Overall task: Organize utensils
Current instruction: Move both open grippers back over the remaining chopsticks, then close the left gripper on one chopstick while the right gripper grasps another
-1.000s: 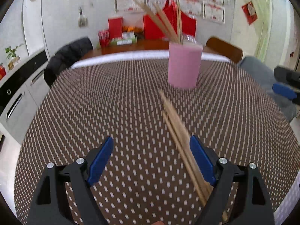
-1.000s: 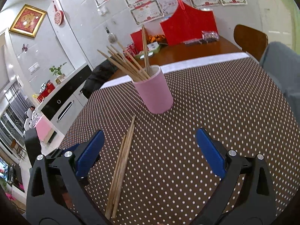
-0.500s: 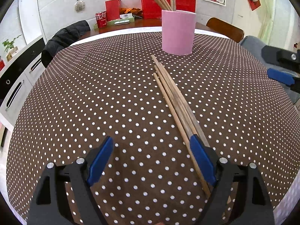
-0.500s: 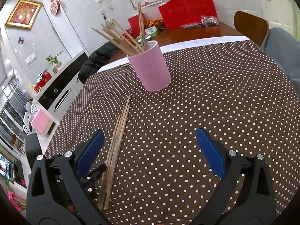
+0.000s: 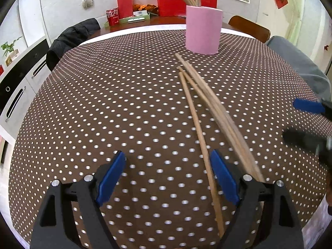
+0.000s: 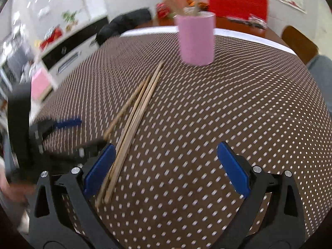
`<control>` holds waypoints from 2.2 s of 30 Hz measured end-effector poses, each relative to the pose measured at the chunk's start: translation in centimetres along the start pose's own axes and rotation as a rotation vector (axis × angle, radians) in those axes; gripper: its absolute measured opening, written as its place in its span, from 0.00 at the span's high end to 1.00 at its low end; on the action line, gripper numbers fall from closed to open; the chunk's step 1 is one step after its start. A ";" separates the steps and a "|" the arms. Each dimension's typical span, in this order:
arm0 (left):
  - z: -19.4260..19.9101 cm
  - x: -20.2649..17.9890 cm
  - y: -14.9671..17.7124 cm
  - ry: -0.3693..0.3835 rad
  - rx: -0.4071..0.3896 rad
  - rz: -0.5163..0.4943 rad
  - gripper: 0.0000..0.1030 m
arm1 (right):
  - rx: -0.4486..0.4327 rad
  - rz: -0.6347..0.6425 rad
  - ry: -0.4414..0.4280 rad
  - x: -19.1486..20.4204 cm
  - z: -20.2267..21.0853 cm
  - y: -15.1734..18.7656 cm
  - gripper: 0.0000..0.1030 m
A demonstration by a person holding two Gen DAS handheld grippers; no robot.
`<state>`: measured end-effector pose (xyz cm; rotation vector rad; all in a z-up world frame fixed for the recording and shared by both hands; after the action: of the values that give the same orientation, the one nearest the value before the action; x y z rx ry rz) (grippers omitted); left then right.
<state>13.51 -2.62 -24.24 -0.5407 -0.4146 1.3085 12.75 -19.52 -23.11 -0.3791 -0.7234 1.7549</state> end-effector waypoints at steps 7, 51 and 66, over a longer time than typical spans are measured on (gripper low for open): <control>-0.5 0.7 -0.2 -0.003 -0.007 0.007 0.20 | 0.066 0.146 0.048 3.2 -1.1 2.3 0.07; -5.0 -1.0 -7.5 0.121 0.094 -0.220 0.93 | 0.154 0.185 0.075 2.5 -9.3 -6.6 0.92; -2.5 1.9 -9.8 0.150 -0.106 -0.032 0.95 | -0.027 -0.085 -0.151 -2.6 -3.6 -5.4 0.94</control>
<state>23.11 -2.80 -20.46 -0.7131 -0.3679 1.2113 19.69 -20.07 -22.62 -0.2327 -0.8593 1.7077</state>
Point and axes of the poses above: each gripper's, at about its wrist camera, not at the fingertips, and z roughly against the way its jaws point, x to its left, y to its underside, the point moved 5 cm from there along -z, roughly the way its jaws point, and after that the axes turned 3 degrees about y, right-handed, at the moved point
